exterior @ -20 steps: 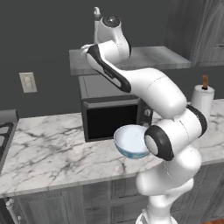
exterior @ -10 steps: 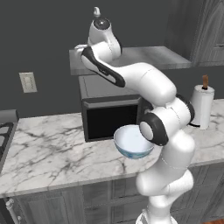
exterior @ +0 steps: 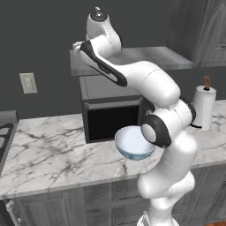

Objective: Pick the kiwi from the cabinet and place it in the bowl. Then pick the bowl and place it in the sink. Then turn on the sink facuet.

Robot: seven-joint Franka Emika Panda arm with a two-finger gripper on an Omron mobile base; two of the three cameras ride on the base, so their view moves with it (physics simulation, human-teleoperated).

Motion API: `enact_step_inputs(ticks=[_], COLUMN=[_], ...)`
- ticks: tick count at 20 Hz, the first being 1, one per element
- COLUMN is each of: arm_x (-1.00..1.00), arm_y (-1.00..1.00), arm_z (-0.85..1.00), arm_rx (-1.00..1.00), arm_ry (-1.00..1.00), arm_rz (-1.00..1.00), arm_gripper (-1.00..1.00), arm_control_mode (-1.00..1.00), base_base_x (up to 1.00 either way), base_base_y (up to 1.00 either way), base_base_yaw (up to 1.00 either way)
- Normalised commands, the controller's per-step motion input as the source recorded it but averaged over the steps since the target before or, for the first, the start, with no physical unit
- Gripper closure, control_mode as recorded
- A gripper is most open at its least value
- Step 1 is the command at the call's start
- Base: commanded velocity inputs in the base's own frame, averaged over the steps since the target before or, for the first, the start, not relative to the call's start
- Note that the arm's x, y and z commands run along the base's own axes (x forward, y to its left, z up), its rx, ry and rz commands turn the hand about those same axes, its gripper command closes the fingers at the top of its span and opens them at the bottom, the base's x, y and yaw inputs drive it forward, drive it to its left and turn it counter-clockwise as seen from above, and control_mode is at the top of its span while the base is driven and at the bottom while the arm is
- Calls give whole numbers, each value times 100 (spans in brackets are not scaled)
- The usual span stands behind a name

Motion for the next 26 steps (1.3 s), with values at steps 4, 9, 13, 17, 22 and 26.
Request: enact_step_inputs(ticks=[4,9,13,17,22,26], arm_x=[-100,-100,-100,-100,-100,-84], arm_y=[0,-20,-45,-62,-66,-73], arm_z=[-16,-49,-55,-59,-77,-98], arm_rx=[1,7,9,3,0,0], arm_ry=[-3,-1,0,1,13,22], arm_rz=[0,0,0,0,0,0], arm_gripper=[100,100,100,100,100,100], arm_control_mode=[-100,-100,-100,-100,-100,-100], base_base_x=[0,0,0,0,0,0], base_base_y=[0,0,0,0,0,0], base_base_yaw=[0,0,0,0,0,0])
